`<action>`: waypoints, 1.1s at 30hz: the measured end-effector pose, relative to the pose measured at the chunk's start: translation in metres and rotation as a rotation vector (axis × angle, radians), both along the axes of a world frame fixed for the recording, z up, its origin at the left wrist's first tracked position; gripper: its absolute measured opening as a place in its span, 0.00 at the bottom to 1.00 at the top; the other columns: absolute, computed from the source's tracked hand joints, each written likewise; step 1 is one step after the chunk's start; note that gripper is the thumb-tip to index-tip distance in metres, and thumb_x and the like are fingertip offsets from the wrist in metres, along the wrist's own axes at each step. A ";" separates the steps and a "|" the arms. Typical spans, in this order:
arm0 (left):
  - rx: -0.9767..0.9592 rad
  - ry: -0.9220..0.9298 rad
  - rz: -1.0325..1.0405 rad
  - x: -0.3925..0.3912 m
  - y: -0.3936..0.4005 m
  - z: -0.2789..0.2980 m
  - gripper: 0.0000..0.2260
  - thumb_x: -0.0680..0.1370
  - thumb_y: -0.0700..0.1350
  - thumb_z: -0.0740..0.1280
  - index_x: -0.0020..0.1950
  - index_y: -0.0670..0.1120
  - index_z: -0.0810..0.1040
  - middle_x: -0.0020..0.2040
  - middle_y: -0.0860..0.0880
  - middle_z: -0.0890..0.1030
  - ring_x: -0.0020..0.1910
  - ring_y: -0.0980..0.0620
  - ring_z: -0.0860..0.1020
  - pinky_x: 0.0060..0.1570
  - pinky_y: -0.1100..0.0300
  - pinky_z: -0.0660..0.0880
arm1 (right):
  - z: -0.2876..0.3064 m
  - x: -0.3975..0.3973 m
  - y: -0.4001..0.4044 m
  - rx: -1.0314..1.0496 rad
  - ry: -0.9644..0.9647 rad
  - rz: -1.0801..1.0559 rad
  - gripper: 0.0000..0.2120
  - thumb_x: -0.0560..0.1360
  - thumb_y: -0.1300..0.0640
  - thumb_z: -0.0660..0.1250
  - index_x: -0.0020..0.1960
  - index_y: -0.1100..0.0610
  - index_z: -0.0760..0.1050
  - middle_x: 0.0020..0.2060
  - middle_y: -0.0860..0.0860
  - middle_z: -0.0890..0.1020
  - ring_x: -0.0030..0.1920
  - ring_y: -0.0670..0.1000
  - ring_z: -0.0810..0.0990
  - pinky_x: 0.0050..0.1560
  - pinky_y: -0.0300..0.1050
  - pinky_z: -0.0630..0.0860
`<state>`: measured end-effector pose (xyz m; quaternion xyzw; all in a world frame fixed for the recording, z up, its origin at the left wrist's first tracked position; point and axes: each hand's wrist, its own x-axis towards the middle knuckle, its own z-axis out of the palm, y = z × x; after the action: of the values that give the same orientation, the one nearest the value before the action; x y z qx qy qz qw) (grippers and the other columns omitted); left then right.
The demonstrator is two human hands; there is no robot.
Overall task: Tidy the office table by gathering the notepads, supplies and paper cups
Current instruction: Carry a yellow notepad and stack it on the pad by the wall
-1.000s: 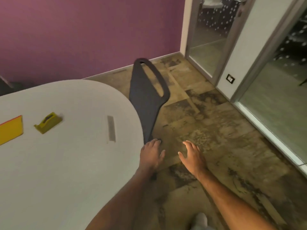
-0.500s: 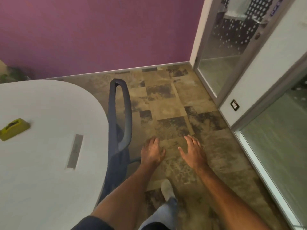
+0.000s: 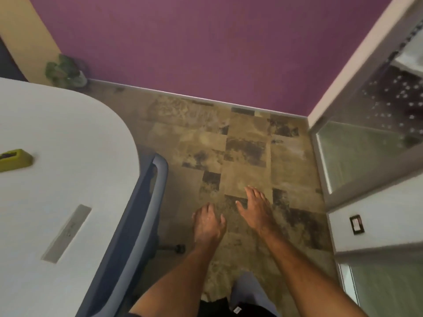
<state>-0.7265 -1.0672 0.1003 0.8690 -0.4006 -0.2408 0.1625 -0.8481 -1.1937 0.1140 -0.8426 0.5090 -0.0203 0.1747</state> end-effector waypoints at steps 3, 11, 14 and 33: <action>0.025 0.000 0.056 0.024 -0.059 -0.007 0.26 0.80 0.56 0.60 0.75 0.47 0.66 0.75 0.47 0.69 0.73 0.46 0.67 0.75 0.50 0.60 | -0.008 0.035 -0.074 0.004 0.011 0.083 0.32 0.79 0.42 0.64 0.78 0.54 0.63 0.77 0.51 0.68 0.77 0.53 0.64 0.75 0.51 0.63; 0.084 -0.109 0.293 0.117 -0.221 -0.012 0.28 0.80 0.59 0.57 0.78 0.49 0.62 0.78 0.49 0.65 0.77 0.48 0.63 0.76 0.49 0.59 | -0.019 0.134 -0.261 0.015 0.011 0.370 0.32 0.79 0.40 0.63 0.78 0.53 0.63 0.77 0.51 0.68 0.77 0.53 0.64 0.74 0.50 0.65; 0.109 -0.138 0.395 0.157 -0.266 -0.004 0.28 0.80 0.59 0.57 0.77 0.49 0.64 0.78 0.49 0.66 0.76 0.48 0.65 0.75 0.49 0.61 | -0.014 0.183 -0.319 0.046 0.014 0.455 0.32 0.79 0.41 0.63 0.78 0.53 0.63 0.77 0.51 0.67 0.77 0.52 0.63 0.75 0.51 0.65; 0.127 -0.157 0.923 0.525 -0.367 0.009 0.26 0.79 0.57 0.58 0.76 0.49 0.68 0.76 0.50 0.69 0.73 0.47 0.69 0.72 0.49 0.64 | -0.022 0.632 -0.461 0.043 -0.039 0.928 0.31 0.77 0.44 0.69 0.76 0.54 0.68 0.75 0.51 0.71 0.76 0.53 0.67 0.73 0.51 0.67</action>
<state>-0.2011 -1.4344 0.1097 0.9800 0.0321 -0.1009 0.1684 -0.2158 -1.6544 0.0919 -0.9769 0.0750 0.0548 0.1923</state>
